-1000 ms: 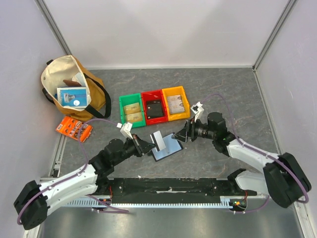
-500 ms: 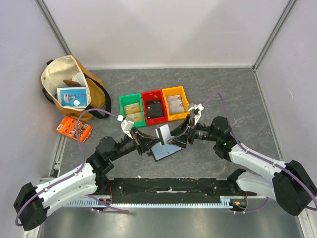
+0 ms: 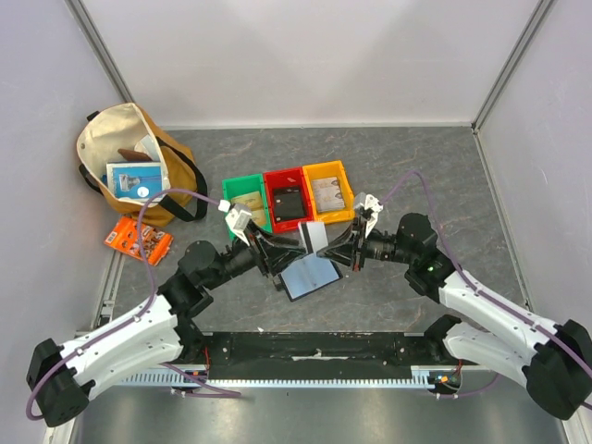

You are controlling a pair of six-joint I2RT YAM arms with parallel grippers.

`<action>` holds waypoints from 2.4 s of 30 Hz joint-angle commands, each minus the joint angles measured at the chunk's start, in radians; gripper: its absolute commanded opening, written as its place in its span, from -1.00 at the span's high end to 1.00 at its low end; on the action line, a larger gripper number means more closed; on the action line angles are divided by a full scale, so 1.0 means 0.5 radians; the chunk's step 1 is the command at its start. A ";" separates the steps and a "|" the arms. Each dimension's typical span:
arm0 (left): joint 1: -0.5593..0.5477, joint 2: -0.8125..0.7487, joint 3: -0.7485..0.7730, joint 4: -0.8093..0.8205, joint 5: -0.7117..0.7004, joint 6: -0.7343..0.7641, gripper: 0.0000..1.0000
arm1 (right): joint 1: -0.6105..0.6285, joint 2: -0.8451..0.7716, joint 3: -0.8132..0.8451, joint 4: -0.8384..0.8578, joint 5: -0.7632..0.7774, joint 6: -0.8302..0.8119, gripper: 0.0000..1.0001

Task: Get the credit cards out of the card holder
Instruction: Place the credit card in the storage box.

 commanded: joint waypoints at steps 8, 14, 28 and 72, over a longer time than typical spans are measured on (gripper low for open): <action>-0.011 -0.093 0.646 -1.384 -0.844 -0.705 -0.83 | 0.292 -0.093 0.309 -0.780 1.347 -0.905 1.00; -0.005 0.026 0.830 -1.538 -0.859 -0.776 -0.84 | 0.737 0.063 0.371 -0.810 2.261 -1.203 1.00; 0.182 0.575 1.158 -1.600 -0.522 -0.816 -0.76 | 1.250 0.321 0.343 -0.464 3.109 -1.620 1.00; 0.314 0.217 -0.041 0.535 -0.190 -0.687 0.96 | 0.241 -0.115 -0.381 0.869 1.076 0.876 -0.60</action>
